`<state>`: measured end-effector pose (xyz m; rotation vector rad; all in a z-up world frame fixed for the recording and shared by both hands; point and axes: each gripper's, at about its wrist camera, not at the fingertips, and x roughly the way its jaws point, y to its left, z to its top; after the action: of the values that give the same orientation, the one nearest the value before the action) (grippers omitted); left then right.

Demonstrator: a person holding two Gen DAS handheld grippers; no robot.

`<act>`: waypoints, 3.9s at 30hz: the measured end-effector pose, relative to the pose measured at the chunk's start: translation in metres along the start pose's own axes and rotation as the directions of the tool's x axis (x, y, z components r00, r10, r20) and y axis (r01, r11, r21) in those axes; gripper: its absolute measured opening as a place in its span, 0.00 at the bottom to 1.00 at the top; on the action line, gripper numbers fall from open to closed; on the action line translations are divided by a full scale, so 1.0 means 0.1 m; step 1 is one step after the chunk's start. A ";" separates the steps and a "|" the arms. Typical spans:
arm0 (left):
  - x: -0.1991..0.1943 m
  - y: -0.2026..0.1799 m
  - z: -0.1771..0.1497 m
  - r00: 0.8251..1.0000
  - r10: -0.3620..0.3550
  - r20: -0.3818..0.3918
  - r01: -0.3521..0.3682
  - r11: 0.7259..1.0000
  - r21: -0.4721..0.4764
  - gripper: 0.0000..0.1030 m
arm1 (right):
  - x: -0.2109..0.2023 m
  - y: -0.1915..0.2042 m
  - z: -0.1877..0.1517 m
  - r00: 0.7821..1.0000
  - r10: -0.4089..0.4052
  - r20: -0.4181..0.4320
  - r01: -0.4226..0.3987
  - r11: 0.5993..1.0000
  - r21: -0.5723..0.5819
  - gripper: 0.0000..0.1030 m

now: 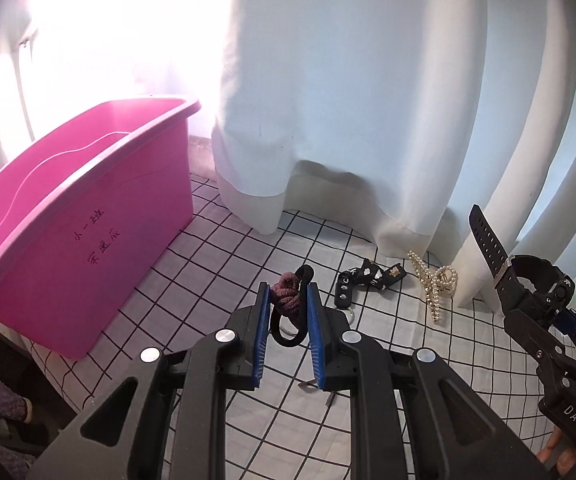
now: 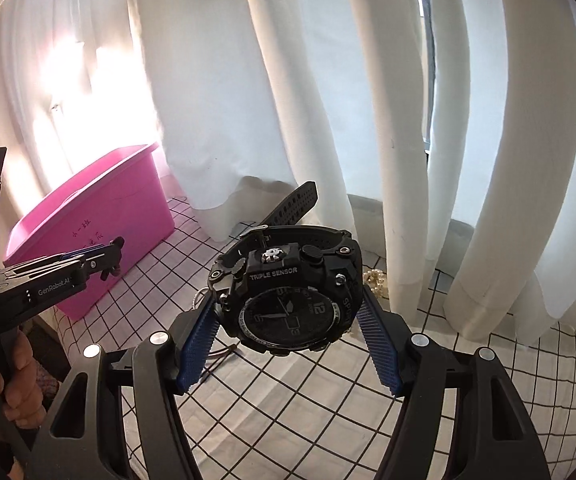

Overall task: Organize jewelry
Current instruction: 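Carry scrunchie and watch into the pink tub and open both tools, then withdraw both tools from the tub back over the table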

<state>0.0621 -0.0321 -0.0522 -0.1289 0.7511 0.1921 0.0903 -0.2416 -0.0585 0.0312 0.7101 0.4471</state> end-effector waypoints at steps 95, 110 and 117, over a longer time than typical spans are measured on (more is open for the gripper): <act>0.28 3.37 0.98 0.946 0.137 -0.293 -0.202 0.958 -0.204 0.80 | 2.05 3.47 1.78 0.901 0.142 -0.410 -0.240 0.950 -0.198 0.64; -0.11 3.11 0.91 0.965 0.136 -0.226 -0.185 0.960 -0.211 0.80 | 1.49 3.22 1.68 0.930 0.207 -0.304 -0.265 0.950 -0.165 0.64; -0.33 2.77 0.82 0.975 0.124 -0.186 -0.160 0.968 -0.195 0.80 | 1.14 2.83 1.57 0.940 0.225 -0.255 -0.263 0.957 -0.125 0.64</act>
<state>0.0322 0.2487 0.0163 -0.2950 0.9133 0.4013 0.1568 0.0803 0.0407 -0.0855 0.9106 0.7549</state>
